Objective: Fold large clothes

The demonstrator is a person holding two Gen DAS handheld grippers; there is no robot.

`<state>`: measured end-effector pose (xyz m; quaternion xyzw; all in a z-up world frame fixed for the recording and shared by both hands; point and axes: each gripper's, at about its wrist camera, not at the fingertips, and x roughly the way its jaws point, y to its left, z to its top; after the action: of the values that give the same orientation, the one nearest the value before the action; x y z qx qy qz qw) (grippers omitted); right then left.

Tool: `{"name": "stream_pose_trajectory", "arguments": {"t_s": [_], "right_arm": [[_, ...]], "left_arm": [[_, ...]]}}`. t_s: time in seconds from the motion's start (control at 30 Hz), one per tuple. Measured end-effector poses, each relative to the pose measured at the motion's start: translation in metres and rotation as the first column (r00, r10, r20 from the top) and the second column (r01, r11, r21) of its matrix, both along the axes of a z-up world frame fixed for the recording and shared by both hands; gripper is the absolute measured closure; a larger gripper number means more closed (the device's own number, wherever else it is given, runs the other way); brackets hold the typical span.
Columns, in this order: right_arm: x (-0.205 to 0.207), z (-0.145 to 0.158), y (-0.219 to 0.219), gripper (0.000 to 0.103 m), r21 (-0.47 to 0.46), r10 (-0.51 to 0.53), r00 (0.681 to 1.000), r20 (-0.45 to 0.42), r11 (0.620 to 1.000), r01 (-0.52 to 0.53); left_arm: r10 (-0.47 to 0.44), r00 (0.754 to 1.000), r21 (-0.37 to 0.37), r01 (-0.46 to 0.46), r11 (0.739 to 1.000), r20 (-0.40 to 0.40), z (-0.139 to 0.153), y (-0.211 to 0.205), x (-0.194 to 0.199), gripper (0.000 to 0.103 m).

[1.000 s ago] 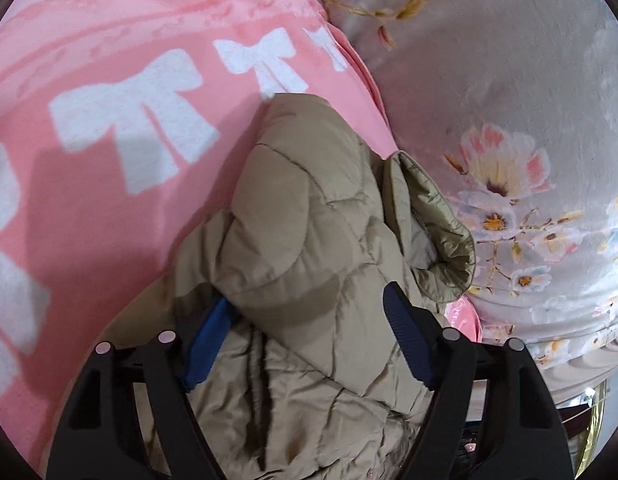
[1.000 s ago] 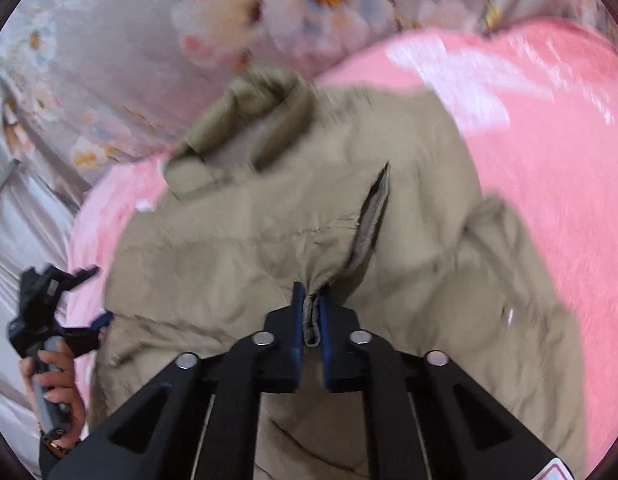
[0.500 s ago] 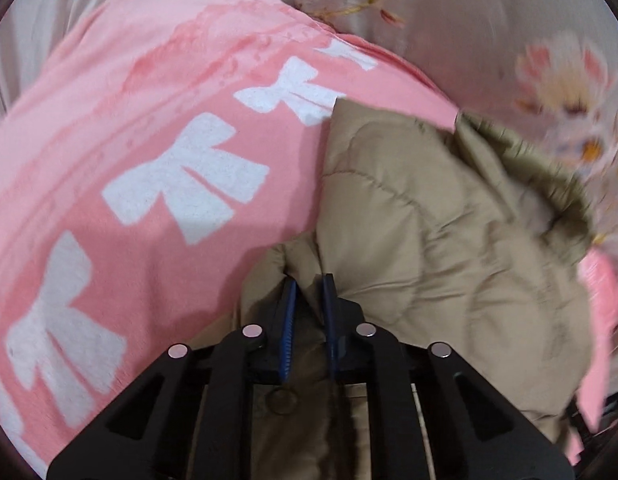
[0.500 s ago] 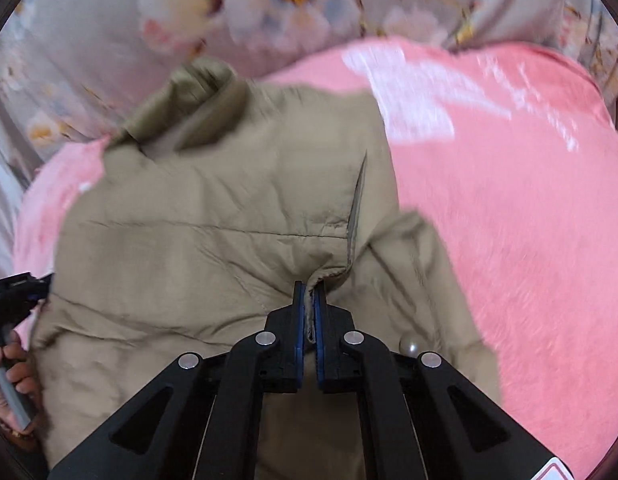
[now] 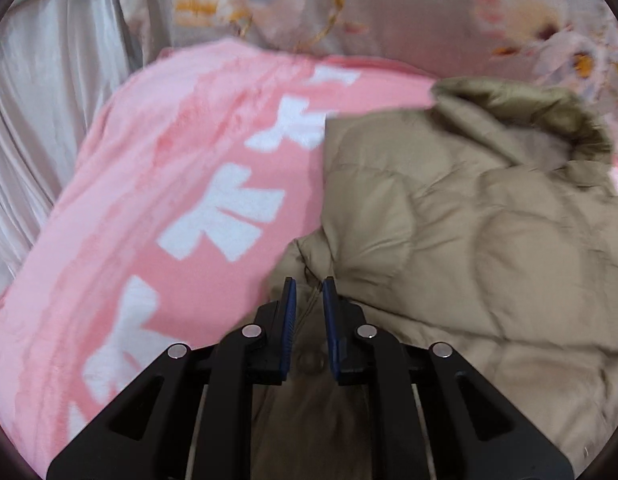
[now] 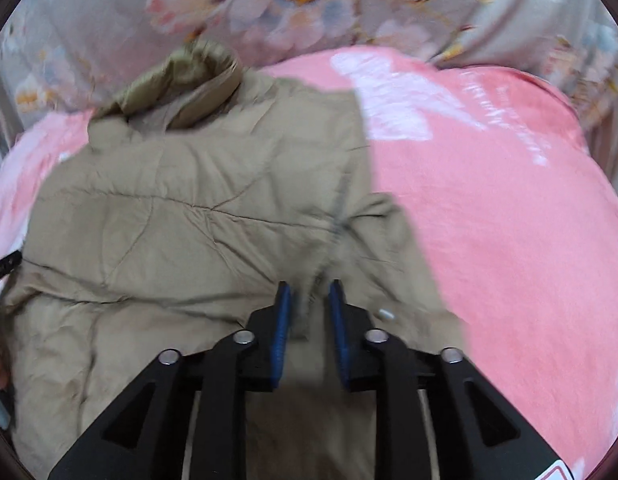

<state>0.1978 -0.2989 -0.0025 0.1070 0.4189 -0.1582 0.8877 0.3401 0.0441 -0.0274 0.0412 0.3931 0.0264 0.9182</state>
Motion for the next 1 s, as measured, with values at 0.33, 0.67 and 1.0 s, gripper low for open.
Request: {"name": "stream_pose_trajectory", "arguments": {"t_s": [0.33,0.67,1.0], "right_arm": [[0.079,0.016,0.082,0.079,0.085,0.232,0.971,0.059,0.968,-0.236],[0.072,-0.042,0.088,0.086,0.112,0.242,0.970,0.038,0.963,-0.245],[0.077,-0.046,0.097,0.086,0.034,0.240,0.970,0.029,0.970,-0.241]], "left_arm": [[-0.188,0.982,-0.140,0.181,0.973,-0.035,0.040,-0.100,0.019,0.068],[-0.179,0.984,-0.076,0.177,0.981,-0.016,-0.023,-0.117,0.003,0.068],[-0.167,0.986,-0.035,0.168,0.985,0.027,-0.033,-0.121,-0.001,0.068]]}}
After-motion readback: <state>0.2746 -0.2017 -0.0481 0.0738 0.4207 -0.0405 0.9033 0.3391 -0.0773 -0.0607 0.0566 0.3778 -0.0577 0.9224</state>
